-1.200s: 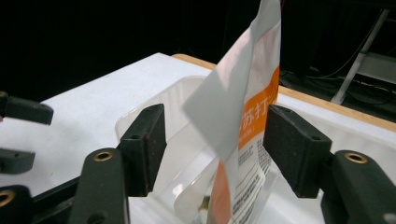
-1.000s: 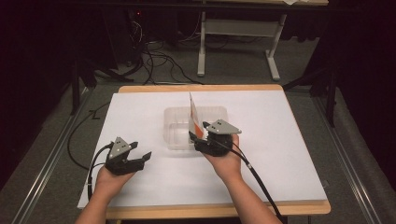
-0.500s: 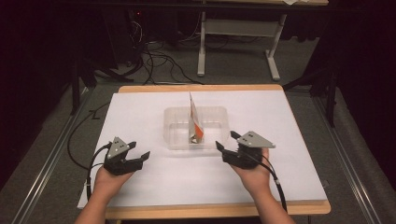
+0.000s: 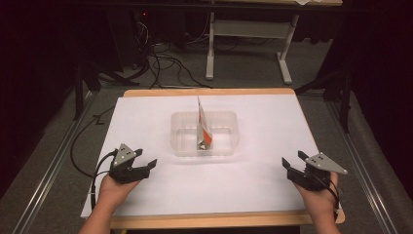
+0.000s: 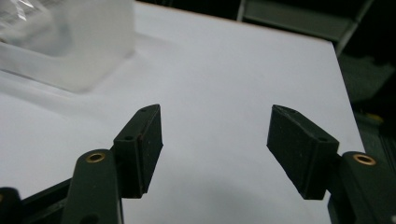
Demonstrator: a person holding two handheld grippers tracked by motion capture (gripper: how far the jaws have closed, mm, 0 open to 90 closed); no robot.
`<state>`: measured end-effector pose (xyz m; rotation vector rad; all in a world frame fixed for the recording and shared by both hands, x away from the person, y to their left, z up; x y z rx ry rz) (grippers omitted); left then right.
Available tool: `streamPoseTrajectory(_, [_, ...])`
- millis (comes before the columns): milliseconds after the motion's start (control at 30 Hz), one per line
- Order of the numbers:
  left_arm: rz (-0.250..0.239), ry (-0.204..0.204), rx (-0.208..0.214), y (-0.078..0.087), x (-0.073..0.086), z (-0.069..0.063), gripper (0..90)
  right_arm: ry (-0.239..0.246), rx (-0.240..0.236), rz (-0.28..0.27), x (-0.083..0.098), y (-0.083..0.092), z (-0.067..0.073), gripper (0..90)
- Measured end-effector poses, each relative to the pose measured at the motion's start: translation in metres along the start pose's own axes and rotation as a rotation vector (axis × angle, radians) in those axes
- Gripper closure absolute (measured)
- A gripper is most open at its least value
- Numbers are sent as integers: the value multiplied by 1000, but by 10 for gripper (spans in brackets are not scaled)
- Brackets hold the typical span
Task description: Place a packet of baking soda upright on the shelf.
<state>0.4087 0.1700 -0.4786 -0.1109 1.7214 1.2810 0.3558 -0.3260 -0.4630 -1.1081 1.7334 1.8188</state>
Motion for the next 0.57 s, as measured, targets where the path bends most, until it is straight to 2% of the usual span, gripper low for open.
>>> streamPoseTrajectory(33, [5, -5, -2, -1, 0, 0, 317, -12, 1, 6, 2, -1, -3, 359])
streamPoseTrajectory(100, [12, -11, -4, -3, 0, -1, 317, -65, 2, 15, 6, -7, -13, 358])
streamPoseTrajectory(167, [12, -14, -3, -2, 0, -2, 316, -97, -19, 24, 6, -12, -13, 352])
streamPoseTrajectory(300, [13, -17, -3, -2, 1, -2, 315, -48, -19, 45, 5, -18, -5, 350])
streamPoseTrajectory(567, [1, -12, 2, -1, 0, -1, 313, -25, -7, 47, 3, -17, 2, 342])
Point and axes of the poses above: each handheld gripper's, and its own axes: y roughly backward along the jaws, x roughly out of its underside, z roughly to its left, the point moved 7 cm from there along -y, roughly forward along the jaws, and after that the axes turned 12 degrees about z, right-handed, at the moved point
